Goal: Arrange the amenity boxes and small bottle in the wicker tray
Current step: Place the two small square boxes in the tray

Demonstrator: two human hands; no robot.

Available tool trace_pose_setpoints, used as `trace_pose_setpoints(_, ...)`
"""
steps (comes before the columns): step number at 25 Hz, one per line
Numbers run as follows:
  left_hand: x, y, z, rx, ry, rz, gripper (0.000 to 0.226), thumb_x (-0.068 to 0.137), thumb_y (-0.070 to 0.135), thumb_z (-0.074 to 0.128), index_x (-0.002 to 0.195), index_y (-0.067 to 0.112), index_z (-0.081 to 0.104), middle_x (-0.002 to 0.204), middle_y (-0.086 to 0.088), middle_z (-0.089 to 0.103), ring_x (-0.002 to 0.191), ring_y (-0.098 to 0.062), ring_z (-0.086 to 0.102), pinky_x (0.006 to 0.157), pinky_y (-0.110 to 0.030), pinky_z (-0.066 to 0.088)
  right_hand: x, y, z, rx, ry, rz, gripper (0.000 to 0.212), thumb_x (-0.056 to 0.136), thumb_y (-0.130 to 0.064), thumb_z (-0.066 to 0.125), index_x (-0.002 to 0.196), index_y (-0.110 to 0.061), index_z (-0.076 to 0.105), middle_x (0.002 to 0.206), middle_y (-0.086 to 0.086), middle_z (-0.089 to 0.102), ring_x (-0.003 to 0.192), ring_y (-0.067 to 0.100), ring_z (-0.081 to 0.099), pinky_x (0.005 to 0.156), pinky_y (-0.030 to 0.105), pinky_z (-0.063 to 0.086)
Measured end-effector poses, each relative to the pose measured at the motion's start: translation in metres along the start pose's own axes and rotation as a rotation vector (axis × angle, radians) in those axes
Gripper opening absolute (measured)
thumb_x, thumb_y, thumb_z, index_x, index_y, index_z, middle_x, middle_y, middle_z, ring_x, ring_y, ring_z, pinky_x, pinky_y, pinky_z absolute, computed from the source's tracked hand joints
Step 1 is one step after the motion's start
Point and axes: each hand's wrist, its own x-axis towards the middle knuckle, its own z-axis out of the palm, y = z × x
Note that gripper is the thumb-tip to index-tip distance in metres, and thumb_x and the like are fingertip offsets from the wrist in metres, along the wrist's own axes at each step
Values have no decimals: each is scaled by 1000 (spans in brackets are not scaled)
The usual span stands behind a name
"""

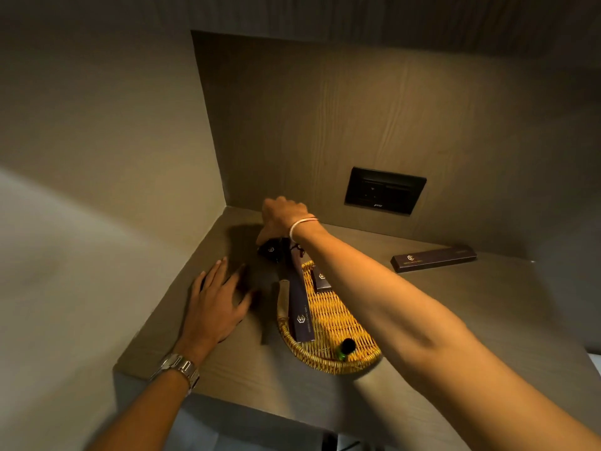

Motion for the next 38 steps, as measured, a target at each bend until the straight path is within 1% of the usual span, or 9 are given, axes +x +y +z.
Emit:
trace_pose_setpoints(4, 2, -3, 2, 17, -4, -11, 74, 87, 72, 25, 149, 33, 38, 159, -11, 34, 148, -26, 25, 118, -47, 22, 16, -16, 31, -143, -105, 26, 66, 75, -30, 80, 134, -14, 55, 136, 10, 59, 123, 36, 59, 96, 53, 52)
trace_pose_setpoints(13, 0, 0, 1, 19, 13, -20, 66, 90, 65, 35, 147, 31, 41, 159, -11, 33, 148, -22, 24, 118, -47, 21, -7, 15, -28, 161, 205, -27, 67, 74, -35, 84, 127, -9, 53, 129, 17, 55, 115, 38, 58, 91, 47, 52)
trace_pose_setpoints(16, -1, 1, 2, 6, 13, -7, 66, 92, 65, 35, 149, 32, 37, 160, -11, 31, 149, -22, 24, 119, -47, 20, -53, 52, -41, 208, 198, -88, 64, 70, -30, 88, 121, -7, 58, 123, 16, 60, 106, 34, 62, 88, 48, 56)
trace_pose_setpoints(21, 0, 1, 2, 12, 8, -7, 67, 92, 67, 32, 150, 34, 33, 161, -10, 29, 149, -22, 23, 119, -48, 19, -131, 88, -3, 280, 14, -119, 50, 73, -18, 86, 117, -15, 63, 111, -2, 62, 98, 14, 58, 69, 16, 46)
trace_pose_setpoints(24, 0, 0, 3, 18, 4, -8, 68, 91, 69, 29, 150, 34, 32, 161, -10, 29, 149, -22, 23, 119, -48, 20, -150, 99, 27, 200, -80, -95, 56, 75, -19, 85, 124, -16, 59, 110, -4, 58, 101, 16, 59, 74, 21, 50)
trace_pose_setpoints(27, 1, 0, 4, 7, -1, -6, 68, 92, 68, 30, 150, 34, 32, 161, -10, 28, 149, -23, 23, 119, -49, 19, -154, 102, 49, 141, -110, -33, 52, 74, -21, 85, 120, -18, 61, 119, 2, 61, 109, 25, 62, 90, 43, 56)
trace_pose_setpoints(32, 2, 0, 3, -1, -10, -14, 66, 93, 65, 36, 151, 34, 32, 162, -10, 26, 149, -23, 22, 119, -50, 17, -156, 101, 64, 65, -6, -50, 45, 76, -32, 83, 117, -25, 66, 125, -3, 58, 117, 23, 57, 96, 59, 47)
trace_pose_setpoints(35, 2, 1, 3, -7, -21, -21, 66, 93, 65, 36, 151, 34, 31, 162, -10, 25, 150, -23, 20, 120, -49, 15, -160, 102, 70, 67, 19, -71, 42, 78, -38, 81, 115, -24, 67, 126, -4, 56, 118, 20, 54, 95, 57, 47)
trace_pose_setpoints(38, 4, 1, 3, -9, -28, -24, 67, 93, 66, 35, 151, 34, 30, 163, -9, 24, 150, -22, 19, 120, -49, 15, -161, 121, 58, 260, 151, -79, 37, 82, -46, 74, 111, -25, 68, 117, -4, 60, 109, 14, 58, 89, 36, 54)
